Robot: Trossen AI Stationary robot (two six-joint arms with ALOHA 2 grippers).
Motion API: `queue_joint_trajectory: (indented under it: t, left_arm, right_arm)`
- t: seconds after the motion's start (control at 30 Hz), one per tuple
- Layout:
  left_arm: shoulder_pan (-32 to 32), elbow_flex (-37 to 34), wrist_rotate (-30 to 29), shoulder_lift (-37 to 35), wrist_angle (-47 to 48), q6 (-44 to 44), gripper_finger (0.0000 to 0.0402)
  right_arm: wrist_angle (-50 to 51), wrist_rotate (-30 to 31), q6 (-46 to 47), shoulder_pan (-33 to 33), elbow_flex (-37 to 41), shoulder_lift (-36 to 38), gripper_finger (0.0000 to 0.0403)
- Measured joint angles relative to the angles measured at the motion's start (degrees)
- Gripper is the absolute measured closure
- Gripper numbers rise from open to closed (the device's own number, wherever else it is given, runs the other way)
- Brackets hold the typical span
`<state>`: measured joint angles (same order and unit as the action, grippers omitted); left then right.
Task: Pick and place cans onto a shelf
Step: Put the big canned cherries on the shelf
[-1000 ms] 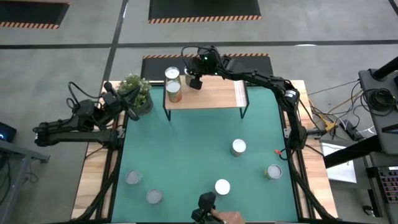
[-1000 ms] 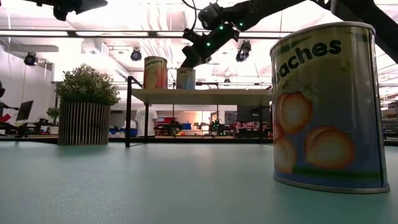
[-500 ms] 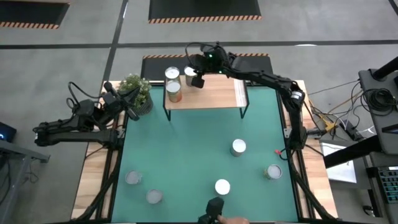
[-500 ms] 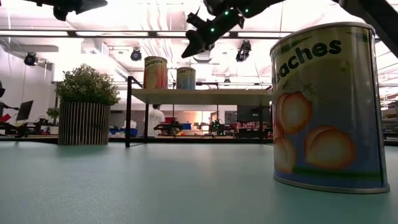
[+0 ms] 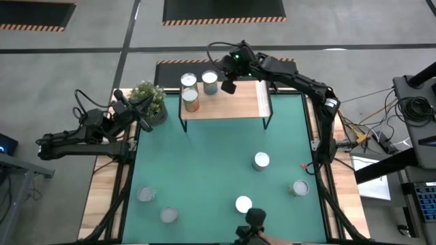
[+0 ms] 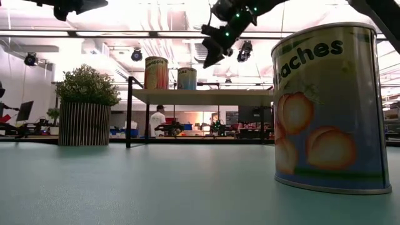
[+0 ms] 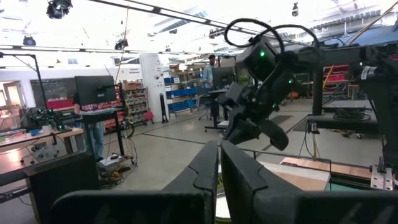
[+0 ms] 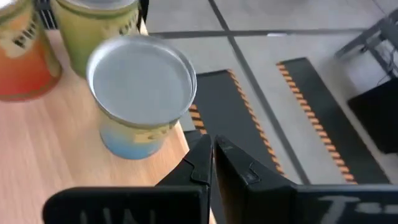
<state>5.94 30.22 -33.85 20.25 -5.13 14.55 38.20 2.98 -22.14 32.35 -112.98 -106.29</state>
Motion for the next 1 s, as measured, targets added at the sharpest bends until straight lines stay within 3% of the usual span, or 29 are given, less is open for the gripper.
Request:
queue_joint_trajectory:
  t: [0.4,0.67,0.8,1.0]
  left_arm:
    - [-0.01,0.0,0.0,0.0,0.0,0.0,0.04]
    - [-0.01,0.0,0.0,0.0,0.0,0.0,0.04]
    - [-0.01,0.0,0.0,0.0,0.0,0.0,0.04]
    - [-0.01,0.0,0.0,0.0,0.0,0.0,0.04]
  right_arm:
    - [-12.07,-1.14,-1.35,1.03,4.32,-4.41,0.0394]
    - [-15.3,-4.4,-8.42,1.15,4.34,-6.09,0.0394]
    - [-15.0,-8.81,-8.56,1.25,4.34,-6.09,0.0394]
    - [-16.57,-9.07,-7.84,1.19,4.34,-6.09,0.0394]
